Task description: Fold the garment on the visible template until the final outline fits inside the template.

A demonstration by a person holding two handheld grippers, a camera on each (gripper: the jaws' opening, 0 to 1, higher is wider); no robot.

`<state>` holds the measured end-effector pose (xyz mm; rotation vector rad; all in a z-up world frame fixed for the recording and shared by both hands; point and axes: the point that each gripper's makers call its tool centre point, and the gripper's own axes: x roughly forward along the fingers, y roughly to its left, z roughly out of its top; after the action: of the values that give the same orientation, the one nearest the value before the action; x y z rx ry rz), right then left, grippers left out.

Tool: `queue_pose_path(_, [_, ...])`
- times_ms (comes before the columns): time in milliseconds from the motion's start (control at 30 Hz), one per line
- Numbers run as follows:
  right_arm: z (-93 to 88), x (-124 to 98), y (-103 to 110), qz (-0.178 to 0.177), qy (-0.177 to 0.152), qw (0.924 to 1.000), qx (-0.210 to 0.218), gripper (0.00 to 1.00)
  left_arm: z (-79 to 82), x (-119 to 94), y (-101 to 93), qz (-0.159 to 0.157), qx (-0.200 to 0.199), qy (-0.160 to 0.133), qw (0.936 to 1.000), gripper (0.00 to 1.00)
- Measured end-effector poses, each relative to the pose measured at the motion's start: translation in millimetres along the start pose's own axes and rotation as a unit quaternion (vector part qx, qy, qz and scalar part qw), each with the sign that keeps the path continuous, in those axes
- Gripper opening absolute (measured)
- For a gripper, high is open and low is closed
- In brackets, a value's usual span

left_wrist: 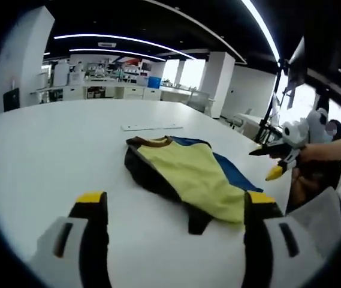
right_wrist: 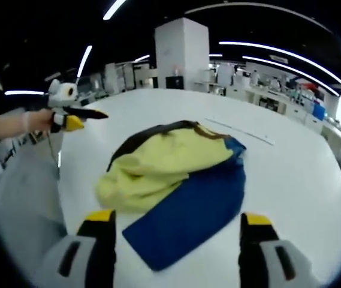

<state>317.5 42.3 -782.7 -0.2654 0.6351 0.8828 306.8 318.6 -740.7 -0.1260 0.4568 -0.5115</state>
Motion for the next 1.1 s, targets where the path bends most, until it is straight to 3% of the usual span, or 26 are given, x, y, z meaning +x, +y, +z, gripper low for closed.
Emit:
queue_pose_path(367, [-12.3, 3, 26, 0.019, 0.01, 0.9996, -0.018, 0.76, -8.2, -14, 7.8, 0.013, -0.003, 0.008, 0.9999, 0.91])
queue_pose_path(467, [-14.8, 7, 34, 0.029, 0.019, 0.9986, -0.039, 0.68, -9.3, -16, 10.2, 0.017, 0.0, 0.009, 0.9998, 0.91])
queue_pose_path(567, [-30.2, 11, 55, 0.064, 0.049, 0.9958, -0.045, 0.54, -12.9, -20, 14.9, 0.019, 0.0, 0.015, 0.9997, 0.91])
queue_pose_path(667, [-42.4, 21, 66, 0.075, 0.075, 0.9899, -0.094, 0.41, -12.8, -23, 12.8, 0.022, 0.001, 0.015, 0.9996, 0.91])
queue_pose_path(800, [-51.4, 34, 82, 0.105, 0.086, 0.9892, -0.056, 0.29, -13.7, -28, 18.0, 0.025, -0.002, 0.013, 0.9996, 0.91])
queue_pose_path(1100, [-51.6, 43, 76, 0.082, 0.109, 0.985, -0.105, 0.08, -20.0, -41, 21.0, 0.039, -0.019, 0.005, 0.999, 0.9])
